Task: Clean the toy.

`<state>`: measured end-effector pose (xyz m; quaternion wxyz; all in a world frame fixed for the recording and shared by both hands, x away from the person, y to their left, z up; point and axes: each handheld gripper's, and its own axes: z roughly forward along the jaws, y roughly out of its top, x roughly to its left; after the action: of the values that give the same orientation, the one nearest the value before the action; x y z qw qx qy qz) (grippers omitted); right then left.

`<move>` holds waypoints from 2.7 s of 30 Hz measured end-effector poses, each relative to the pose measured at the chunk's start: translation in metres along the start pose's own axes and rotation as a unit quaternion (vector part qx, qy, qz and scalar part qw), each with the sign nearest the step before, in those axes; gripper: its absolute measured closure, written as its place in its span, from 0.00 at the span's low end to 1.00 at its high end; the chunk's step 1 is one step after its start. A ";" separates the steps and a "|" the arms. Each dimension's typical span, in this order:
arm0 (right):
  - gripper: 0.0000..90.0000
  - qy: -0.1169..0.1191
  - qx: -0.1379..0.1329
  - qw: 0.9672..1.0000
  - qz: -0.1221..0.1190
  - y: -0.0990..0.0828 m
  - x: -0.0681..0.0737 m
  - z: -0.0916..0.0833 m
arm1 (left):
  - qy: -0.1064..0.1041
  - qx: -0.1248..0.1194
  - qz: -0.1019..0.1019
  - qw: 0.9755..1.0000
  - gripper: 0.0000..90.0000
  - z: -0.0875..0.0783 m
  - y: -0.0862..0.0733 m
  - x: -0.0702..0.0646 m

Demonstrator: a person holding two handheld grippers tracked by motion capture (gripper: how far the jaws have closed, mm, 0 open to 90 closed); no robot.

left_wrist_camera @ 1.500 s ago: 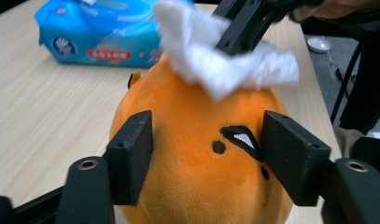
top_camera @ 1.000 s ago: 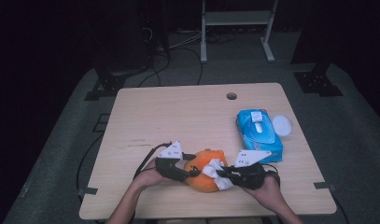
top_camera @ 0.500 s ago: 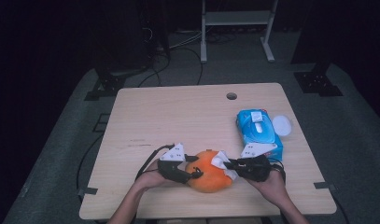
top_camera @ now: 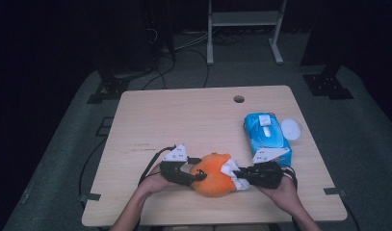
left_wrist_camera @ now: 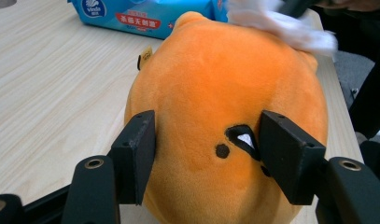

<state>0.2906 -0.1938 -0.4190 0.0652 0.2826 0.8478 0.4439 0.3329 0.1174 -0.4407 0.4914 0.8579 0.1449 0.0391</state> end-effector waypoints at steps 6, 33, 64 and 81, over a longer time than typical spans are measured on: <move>0.92 0.000 -0.011 1.000 -0.024 0.011 0.009 0.002 | -0.018 0.000 0.029 0.999 0.44 0.004 0.003 -0.009; 0.92 -0.021 -0.004 1.000 -0.008 0.008 -0.006 0.003 | -0.013 -0.002 0.000 1.000 0.42 0.004 0.004 -0.001; 0.92 -0.012 -0.010 0.996 -0.086 0.021 0.038 0.021 | 0.018 -0.014 -0.005 1.000 0.46 0.004 0.010 0.000; 0.92 -0.017 -0.001 0.997 -0.080 0.015 0.030 0.016 | 0.021 -0.012 -0.002 1.000 0.41 0.009 0.011 -0.002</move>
<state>0.2772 -0.1596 -0.4120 0.1157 0.2212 0.8661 0.4330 0.3352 0.1046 -0.4360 0.4989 0.8504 0.1566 0.0573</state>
